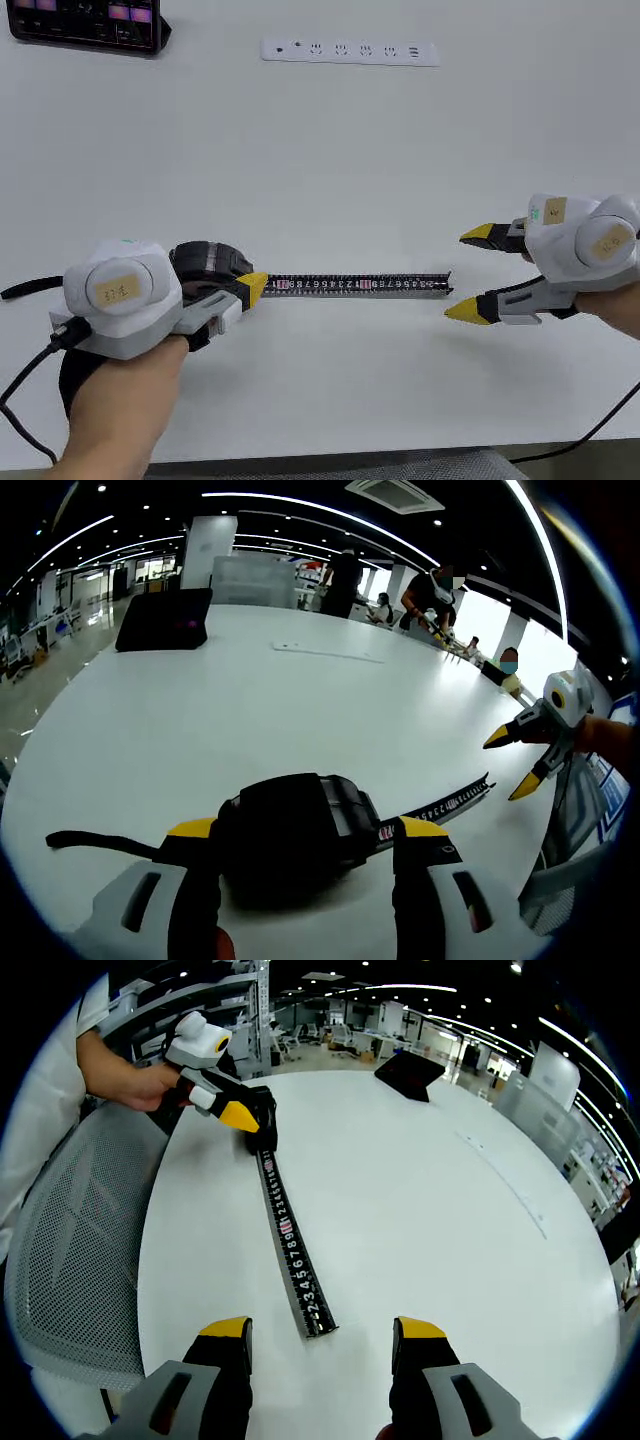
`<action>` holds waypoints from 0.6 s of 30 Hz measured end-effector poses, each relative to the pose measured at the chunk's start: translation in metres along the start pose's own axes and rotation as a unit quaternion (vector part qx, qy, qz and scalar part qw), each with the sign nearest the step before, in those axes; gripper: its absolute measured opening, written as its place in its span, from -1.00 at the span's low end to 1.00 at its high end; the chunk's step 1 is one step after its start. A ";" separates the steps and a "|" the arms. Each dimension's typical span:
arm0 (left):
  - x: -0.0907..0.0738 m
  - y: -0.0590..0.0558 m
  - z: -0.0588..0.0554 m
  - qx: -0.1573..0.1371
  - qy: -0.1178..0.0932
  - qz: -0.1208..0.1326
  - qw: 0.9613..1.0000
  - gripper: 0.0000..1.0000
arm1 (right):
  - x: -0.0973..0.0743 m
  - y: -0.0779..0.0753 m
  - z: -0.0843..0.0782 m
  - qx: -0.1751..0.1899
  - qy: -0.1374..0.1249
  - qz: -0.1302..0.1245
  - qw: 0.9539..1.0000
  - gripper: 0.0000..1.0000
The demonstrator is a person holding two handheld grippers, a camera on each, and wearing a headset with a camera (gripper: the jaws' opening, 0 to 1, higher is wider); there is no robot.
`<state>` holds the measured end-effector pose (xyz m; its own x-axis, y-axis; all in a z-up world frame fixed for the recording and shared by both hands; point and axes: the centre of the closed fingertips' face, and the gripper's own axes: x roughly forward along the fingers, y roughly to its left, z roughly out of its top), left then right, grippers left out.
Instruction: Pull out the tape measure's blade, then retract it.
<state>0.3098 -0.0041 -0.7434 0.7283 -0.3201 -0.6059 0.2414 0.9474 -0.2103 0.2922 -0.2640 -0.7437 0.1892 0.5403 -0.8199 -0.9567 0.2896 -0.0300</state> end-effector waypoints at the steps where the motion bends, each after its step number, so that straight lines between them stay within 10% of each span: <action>1: 0.000 0.000 0.000 -0.002 0.000 0.001 1.000 0.33 | 0.001 0.000 0.000 -0.001 0.002 0.002 1.000 0.06; 18: 0.002 0.006 -0.001 -0.023 0.001 0.015 1.000 0.22 | 0.009 0.000 -0.004 -0.026 0.029 0.027 0.999 -0.13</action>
<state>0.3123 0.0008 -0.7464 0.7334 -0.2917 -0.6140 0.1898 0.9552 -0.2271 0.2927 -0.2624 -0.7539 0.1254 0.5077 -0.8523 -0.9755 0.2197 -0.0127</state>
